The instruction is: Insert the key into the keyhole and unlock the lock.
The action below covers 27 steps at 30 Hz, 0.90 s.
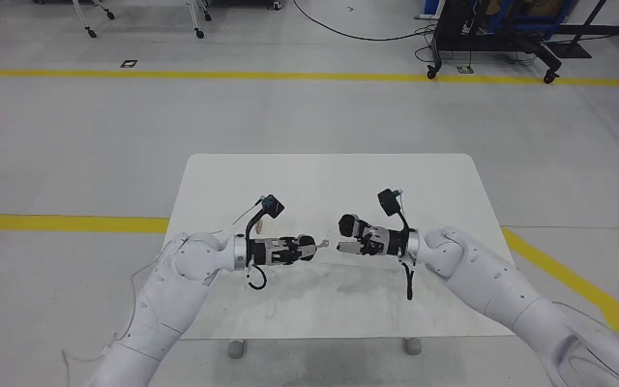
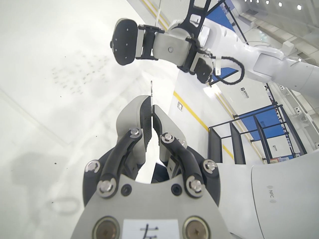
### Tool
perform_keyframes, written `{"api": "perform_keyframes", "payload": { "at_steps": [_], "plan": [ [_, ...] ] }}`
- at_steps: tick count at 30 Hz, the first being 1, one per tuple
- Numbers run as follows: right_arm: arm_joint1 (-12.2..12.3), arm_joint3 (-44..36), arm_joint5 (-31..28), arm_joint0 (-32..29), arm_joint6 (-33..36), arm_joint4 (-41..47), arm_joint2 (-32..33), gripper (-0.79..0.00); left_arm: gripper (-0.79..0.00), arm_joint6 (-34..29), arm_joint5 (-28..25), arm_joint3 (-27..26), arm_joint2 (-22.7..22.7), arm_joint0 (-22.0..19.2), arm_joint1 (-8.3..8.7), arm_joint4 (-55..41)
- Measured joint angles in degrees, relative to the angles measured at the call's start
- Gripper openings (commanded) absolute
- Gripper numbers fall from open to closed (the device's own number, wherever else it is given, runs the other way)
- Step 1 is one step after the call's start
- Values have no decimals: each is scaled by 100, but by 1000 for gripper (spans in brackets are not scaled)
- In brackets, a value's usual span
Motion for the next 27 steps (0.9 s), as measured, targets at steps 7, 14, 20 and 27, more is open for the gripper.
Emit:
{"api": "perform_keyframes", "payload": {
  "at_steps": [7,14,20,27],
  "plan": [
    [168,-354,121,-96,1142,639,91,-132,-785,-100,-148,41,67,-52,28,-167],
    [77,-400,465,-16,1588,934,84,-308,-785,-240,-189,62,228,-123,41,-283],
    [-26,-321,558,47,1812,1040,77,-425,-785,-224,-218,106,298,-174,57,-317],
    [-109,-232,565,75,2043,1133,109,-517,-785,-175,-228,124,352,-201,80,-324]
  ]
}}
